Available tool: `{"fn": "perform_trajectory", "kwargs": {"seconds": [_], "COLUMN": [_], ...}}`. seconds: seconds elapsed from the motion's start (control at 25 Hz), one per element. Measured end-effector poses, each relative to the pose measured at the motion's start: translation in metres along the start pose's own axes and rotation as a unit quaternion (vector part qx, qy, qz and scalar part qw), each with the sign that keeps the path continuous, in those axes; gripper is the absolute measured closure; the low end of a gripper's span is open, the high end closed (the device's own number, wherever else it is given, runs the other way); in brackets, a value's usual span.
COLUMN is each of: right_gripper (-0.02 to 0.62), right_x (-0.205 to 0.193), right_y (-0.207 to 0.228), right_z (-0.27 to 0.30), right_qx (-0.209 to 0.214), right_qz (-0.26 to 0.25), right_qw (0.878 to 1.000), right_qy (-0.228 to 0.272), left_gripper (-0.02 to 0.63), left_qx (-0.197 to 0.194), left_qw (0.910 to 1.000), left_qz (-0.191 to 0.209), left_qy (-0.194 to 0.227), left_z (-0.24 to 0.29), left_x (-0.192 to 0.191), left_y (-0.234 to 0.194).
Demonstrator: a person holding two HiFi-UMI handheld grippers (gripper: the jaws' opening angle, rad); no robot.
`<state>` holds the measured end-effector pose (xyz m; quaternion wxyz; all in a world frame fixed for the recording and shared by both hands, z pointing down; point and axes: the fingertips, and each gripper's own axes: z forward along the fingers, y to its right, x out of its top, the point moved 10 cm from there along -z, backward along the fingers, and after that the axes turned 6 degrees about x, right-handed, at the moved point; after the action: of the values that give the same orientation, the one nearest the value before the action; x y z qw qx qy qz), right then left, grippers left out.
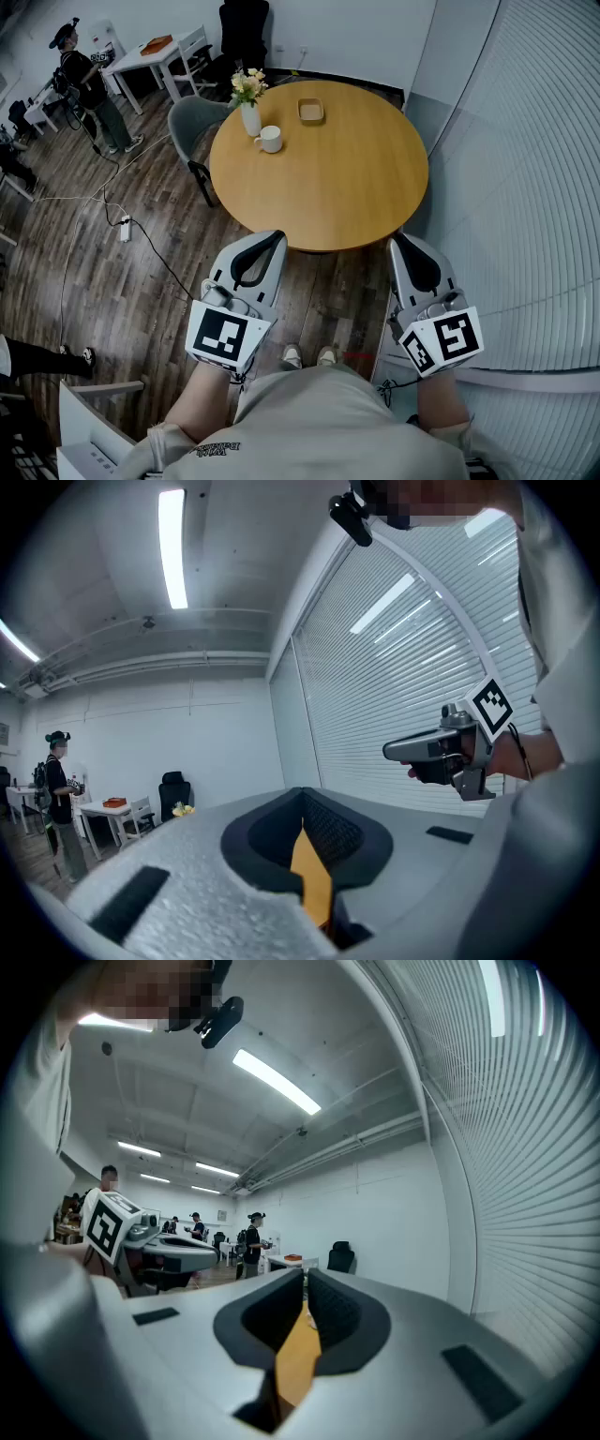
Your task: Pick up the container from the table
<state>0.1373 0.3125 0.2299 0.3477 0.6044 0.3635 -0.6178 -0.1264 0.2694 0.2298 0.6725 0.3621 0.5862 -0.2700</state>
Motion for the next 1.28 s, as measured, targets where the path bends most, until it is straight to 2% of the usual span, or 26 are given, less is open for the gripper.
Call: {"fn": "perform_trajectory", "kwargs": {"seconds": [0.28, 0.8, 0.96, 1.28], "right_gripper": [0.557, 0.557, 0.557, 0.557], "right_x": [0.000, -0.006, -0.007, -0.019], "right_y": [0.002, 0.011, 0.016, 0.032], "right_z": [-0.003, -0.005, -0.006, -0.012], "right_qx": [0.006, 0.005, 0.005, 0.007], "right_qz": [-0.013, -0.007, -0.003, 0.004], "right_qw": [1.000, 1.000, 1.000, 1.000], "right_qy": [0.006, -0.001, -0.002, -0.005], "left_gripper": [0.584, 0.584, 0.584, 0.584], "left_qx": [-0.004, 0.000, -0.004, 0.003], "left_qw": [0.9998, 1.0000, 0.9999, 0.9998], "left_qz": [0.017, 0.000, 0.010, 0.004], "left_qy": [0.002, -0.003, -0.005, -0.018], "left_z": [0.003, 0.009, 0.013, 0.020], "left_x": [-0.003, -0.002, -0.003, -0.008], "left_y": [0.005, 0.013, 0.015, 0.031]}}
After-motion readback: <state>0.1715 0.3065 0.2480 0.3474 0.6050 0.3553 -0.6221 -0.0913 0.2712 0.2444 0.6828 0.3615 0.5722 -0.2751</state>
